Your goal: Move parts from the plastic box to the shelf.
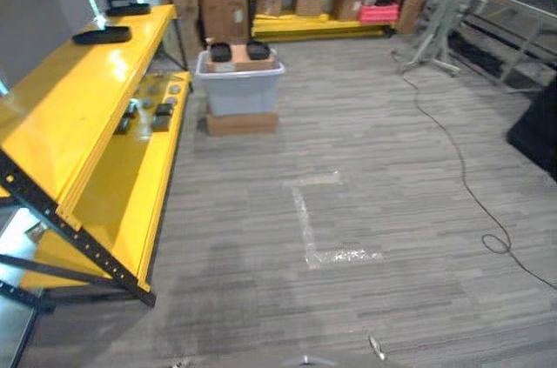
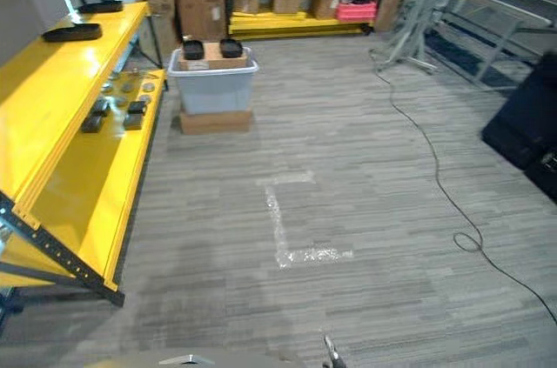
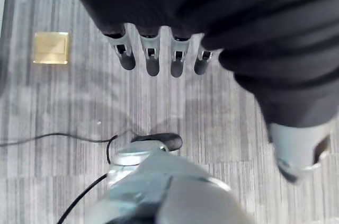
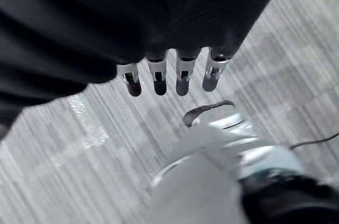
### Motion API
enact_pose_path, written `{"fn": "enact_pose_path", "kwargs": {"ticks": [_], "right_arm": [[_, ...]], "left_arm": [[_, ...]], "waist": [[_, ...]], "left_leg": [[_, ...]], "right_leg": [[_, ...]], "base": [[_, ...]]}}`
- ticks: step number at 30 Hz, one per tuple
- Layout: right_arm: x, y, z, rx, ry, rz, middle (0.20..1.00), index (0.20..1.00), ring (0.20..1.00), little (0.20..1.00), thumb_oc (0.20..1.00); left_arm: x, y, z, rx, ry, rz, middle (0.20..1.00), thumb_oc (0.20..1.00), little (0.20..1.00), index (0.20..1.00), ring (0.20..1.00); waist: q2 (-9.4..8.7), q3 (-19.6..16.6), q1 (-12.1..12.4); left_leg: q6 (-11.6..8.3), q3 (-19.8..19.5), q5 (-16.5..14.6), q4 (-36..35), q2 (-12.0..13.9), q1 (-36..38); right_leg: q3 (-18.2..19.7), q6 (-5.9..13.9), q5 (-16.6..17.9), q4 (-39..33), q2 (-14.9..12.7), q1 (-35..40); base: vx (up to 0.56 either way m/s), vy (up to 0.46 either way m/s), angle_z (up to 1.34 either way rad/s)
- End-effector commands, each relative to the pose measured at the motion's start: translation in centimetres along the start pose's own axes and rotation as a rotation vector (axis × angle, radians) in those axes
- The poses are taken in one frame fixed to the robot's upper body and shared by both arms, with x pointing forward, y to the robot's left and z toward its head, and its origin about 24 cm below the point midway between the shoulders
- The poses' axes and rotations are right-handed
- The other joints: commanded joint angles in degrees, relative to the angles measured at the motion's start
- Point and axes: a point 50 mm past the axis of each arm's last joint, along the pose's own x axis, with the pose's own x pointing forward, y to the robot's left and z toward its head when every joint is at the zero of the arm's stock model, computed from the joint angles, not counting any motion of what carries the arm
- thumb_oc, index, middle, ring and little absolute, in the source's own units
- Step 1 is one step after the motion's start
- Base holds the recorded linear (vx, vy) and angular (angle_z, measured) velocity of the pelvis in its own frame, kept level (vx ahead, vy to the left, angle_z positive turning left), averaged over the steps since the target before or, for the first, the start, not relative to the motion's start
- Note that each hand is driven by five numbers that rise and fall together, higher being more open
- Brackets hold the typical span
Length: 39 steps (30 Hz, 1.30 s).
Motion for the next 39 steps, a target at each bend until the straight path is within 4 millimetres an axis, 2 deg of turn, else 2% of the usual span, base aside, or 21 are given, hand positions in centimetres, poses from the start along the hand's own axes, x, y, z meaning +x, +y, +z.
{"fn": "enact_pose_path", "kwargs": {"ticks": [1,6,14,19,24,31,39], "right_arm": [[-0.1,-0.9,2.1,0.055,-0.014,0.005,1.000,1.000,1.000,1.000,1.000],[-0.1,-0.9,1.7,0.002,-0.001,0.022,1.000,1.000,1.000,1.000,1.000],[0.0,-0.5,2.3,-0.109,-0.027,-0.001,1.000,1.000,1.000,1.000,1.000],[0.0,-0.3,2.5,-0.057,-0.027,0.015,1.000,1.000,1.000,1.000,1.000],[0.0,-0.2,2.3,-0.062,-0.014,0.050,1.000,1.000,1.000,1.000,1.000],[0.0,0.0,1.4,-0.021,0.042,0.081,1.000,1.000,1.000,1.000,1.000],[0.1,0.1,2.7,-0.119,-0.034,0.060,1.000,1.000,1.000,1.000,1.000]], "left_arm": [[-0.2,-0.3,3.9,0.020,-0.086,-0.036,1.000,1.000,1.000,1.000,1.000],[-0.2,-0.1,3.6,-0.051,-0.063,-0.028,1.000,1.000,1.000,1.000,1.000],[-0.2,0.5,3.6,-0.127,-0.106,0.037,1.000,1.000,1.000,1.000,1.000],[-0.4,0.5,4.7,-0.053,-0.203,0.058,1.000,1.000,1.000,1.000,1.000],[-0.6,0.7,5.2,-0.096,-0.253,0.066,1.000,1.000,1.000,1.000,1.000],[-0.4,0.4,4.4,-0.096,-0.200,0.042,1.000,1.000,1.000,1.000,1.000],[-0.4,0.0,4.5,-0.082,-0.194,0.005,1.000,1.000,1.000,1.000,1.000]], "waist": [[-0.14,4.0,-1.0],[-0.20,3.8,-0.9],[-0.50,3.8,-0.9],[-0.55,4.1,-0.7],[-0.61,4.5,-0.4],[-1.12,4.1,0.0],[-1.33,4.1,0.0]], "left_leg": [[-1.33,3.0,-5.2,-3.8,0.2,5.4],[-1.25,3.0,-5.2,-3.8,0.1,5.5],[-1.28,3.3,-5.4,-3.8,0.3,5.9],[-1.11,3.4,-5.4,-3.8,0.3,5.9],[-0.91,3.3,-5.5,-3.8,0.3,6.1],[-0.96,3.0,-5.7,-3.8,0.3,6.4],[-1.06,2.9,-5.7,-3.8,0.4,6.2]], "right_leg": [[-2.1,3.45,1.1,-13.3,-0.3,10.1],[-2.1,3.61,1.3,-13.3,-0.4,10.1],[-1.4,3.73,1.5,-13.3,-0.5,10.2],[-1.2,3.72,1.7,-13.3,-0.7,10.2],[-1.5,3.67,1.5,-13.0,-0.9,10.4],[-2.0,3.73,1.4,-13.0,-1.0,10.9],[-2.2,3.95,1.6,-13.1,-1.1,10.8]], "base": [[0.00,0.000,0.00],[0.00,0.000,0.00],[0.00,0.000,0.00],[0.00,0.002,-0.04],[-0.02,0.007,-0.06],[0.01,-0.002,0.03],[0.00,0.000,0.01]]}}
